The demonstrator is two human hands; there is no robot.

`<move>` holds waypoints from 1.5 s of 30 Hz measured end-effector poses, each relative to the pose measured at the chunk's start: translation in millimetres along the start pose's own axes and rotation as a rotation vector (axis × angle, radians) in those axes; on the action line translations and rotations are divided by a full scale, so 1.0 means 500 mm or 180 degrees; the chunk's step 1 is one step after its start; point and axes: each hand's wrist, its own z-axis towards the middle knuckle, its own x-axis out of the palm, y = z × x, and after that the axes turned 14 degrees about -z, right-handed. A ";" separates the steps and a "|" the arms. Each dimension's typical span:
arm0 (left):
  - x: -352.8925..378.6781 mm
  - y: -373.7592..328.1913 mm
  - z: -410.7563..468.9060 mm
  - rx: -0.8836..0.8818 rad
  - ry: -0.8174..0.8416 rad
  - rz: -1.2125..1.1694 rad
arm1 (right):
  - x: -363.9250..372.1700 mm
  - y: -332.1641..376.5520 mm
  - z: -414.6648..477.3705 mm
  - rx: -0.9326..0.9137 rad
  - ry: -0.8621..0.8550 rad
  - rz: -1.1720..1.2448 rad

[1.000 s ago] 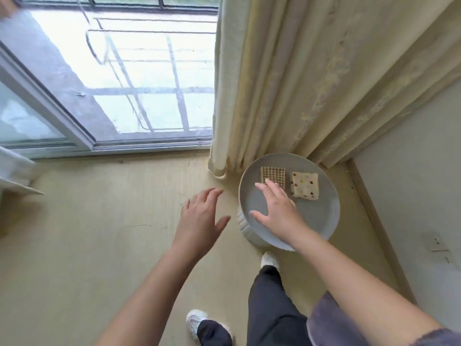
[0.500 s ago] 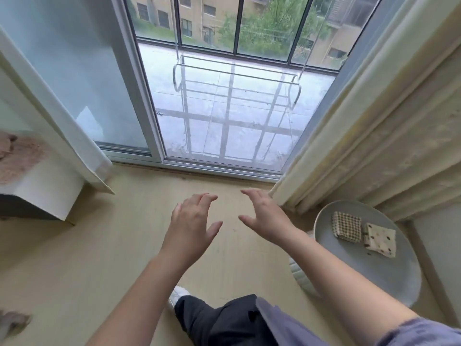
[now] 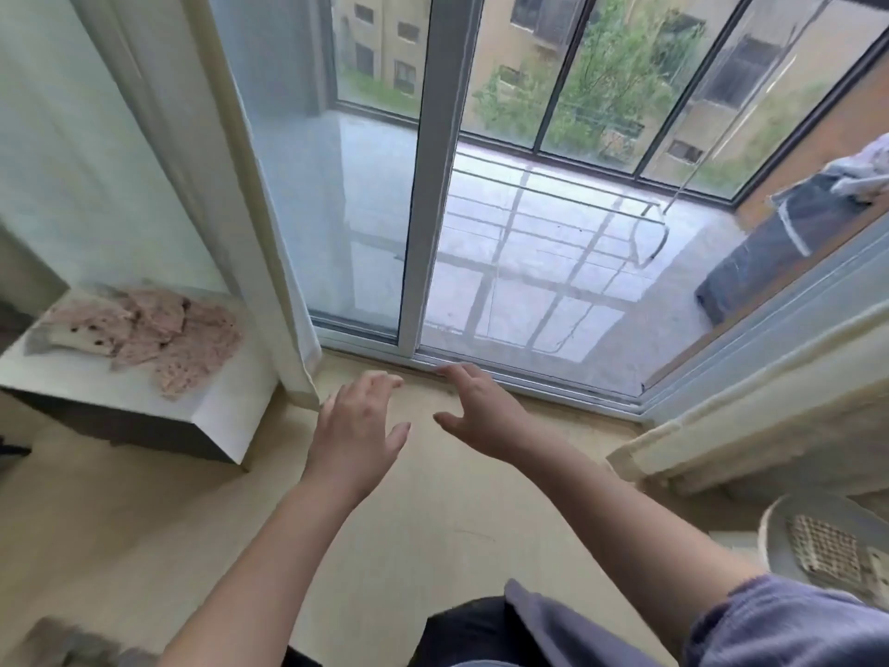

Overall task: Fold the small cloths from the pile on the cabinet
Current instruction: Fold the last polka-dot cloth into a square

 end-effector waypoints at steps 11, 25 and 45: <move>-0.343 0.355 0.181 -0.0073 0.0144 0.0126 | 0.069 0.398 0.283 0.0414 -0.0126 0.0209; -0.618 0.924 0.370 -0.1139 0.0572 0.0666 | 0.242 0.784 0.758 0.0287 0.0545 0.0229; -0.481 1.587 0.579 0.0144 0.0627 0.0673 | 0.773 0.977 1.243 0.0333 -0.0665 -0.0108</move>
